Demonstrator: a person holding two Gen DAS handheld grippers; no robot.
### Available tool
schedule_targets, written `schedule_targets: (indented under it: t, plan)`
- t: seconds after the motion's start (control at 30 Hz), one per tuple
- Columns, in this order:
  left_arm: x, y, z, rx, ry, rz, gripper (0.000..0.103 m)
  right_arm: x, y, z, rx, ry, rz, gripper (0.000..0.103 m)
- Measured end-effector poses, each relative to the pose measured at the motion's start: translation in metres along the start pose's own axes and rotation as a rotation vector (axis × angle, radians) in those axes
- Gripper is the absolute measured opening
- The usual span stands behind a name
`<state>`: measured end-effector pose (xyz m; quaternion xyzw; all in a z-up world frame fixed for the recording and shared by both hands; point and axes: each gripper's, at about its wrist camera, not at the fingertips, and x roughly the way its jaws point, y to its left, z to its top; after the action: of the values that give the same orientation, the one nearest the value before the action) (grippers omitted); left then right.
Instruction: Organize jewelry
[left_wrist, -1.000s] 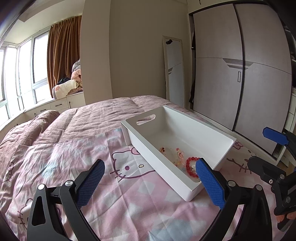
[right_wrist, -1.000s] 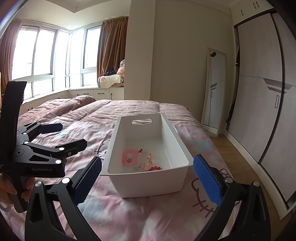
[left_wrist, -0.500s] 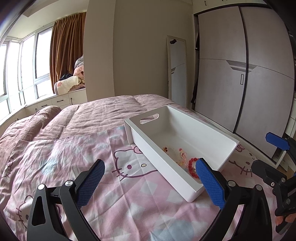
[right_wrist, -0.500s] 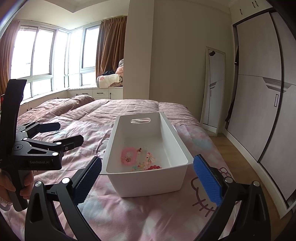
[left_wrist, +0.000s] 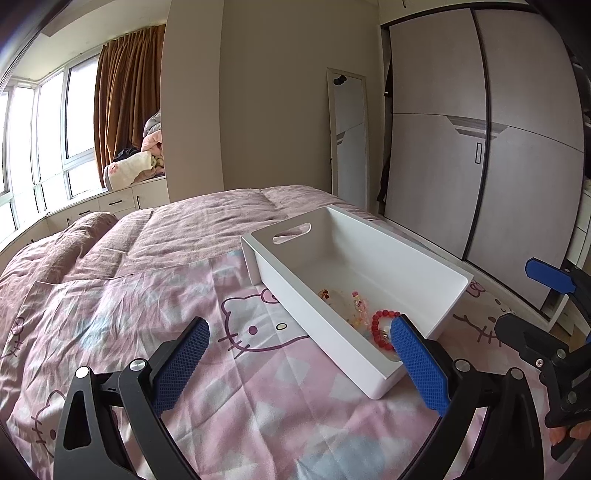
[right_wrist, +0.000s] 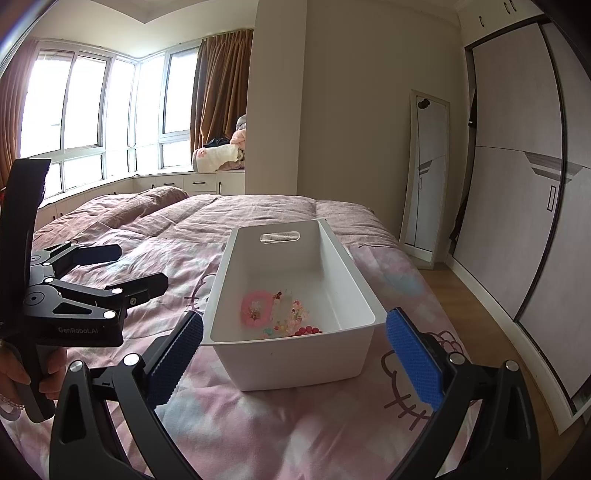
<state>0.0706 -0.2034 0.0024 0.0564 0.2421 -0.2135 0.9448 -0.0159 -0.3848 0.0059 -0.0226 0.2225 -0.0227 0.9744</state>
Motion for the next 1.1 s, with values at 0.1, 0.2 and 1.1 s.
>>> schedule_targets:
  t: [0.1, 0.2, 1.1]
  plan:
    - [-0.0004, 0.0002, 0.0001, -0.001, -0.001, -0.003, 0.099, 0.0000, 0.0001, -0.0001, 0.000, -0.001, 0.001, 0.098]
    - [-0.0004, -0.0001, 0.0002, 0.001, -0.002, 0.000, 0.099, 0.0003, 0.0000, -0.0007, 0.001, -0.001, 0.000, 0.098]
    - [0.0038, -0.0044, 0.0000, 0.004, 0.016, 0.038, 0.099, 0.0022, -0.0004, -0.0011, 0.006, 0.007, 0.003, 0.098]
